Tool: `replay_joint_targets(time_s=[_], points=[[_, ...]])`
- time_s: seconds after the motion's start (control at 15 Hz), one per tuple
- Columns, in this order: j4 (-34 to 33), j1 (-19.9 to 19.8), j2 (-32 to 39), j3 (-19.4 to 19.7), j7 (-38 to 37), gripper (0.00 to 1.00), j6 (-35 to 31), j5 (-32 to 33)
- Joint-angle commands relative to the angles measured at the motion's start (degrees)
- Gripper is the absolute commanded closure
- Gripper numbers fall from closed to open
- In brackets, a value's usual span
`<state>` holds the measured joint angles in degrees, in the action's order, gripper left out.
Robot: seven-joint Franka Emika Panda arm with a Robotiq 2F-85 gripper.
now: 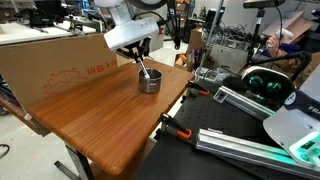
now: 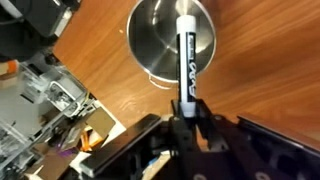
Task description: Pick up the marker and put it in the bowl
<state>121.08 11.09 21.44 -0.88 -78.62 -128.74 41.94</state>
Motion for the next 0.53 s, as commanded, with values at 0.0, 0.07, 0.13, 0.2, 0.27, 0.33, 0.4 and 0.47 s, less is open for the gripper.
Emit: replay_joint_targets(time_s=[0.0,0.07,0.13,0.2,0.27,0.33,0.4,0.47], points=[[-1.67,0.33,1.47,0.48,3.44,0.95,0.91,-2.03],[-1.83,0.22,1.74,0.6,3.83,0.95,0.82,-2.47],[-2.03,0.14,1.98,0.75,4.38,0.95,0.77,-2.98],[-2.17,0.04,2.2,0.94,4.9,0.95,0.5,-3.26],[-2.18,0.03,2.28,1.1,5.52,0.95,0.48,-3.57],[-2.29,0.05,2.44,1.31,6.0,0.95,0.44,-3.96],[-2.35,0.12,2.47,1.48,6.44,0.95,0.49,-4.23],[-2.42,0.18,2.55,1.66,6.76,0.95,0.42,-4.49]])
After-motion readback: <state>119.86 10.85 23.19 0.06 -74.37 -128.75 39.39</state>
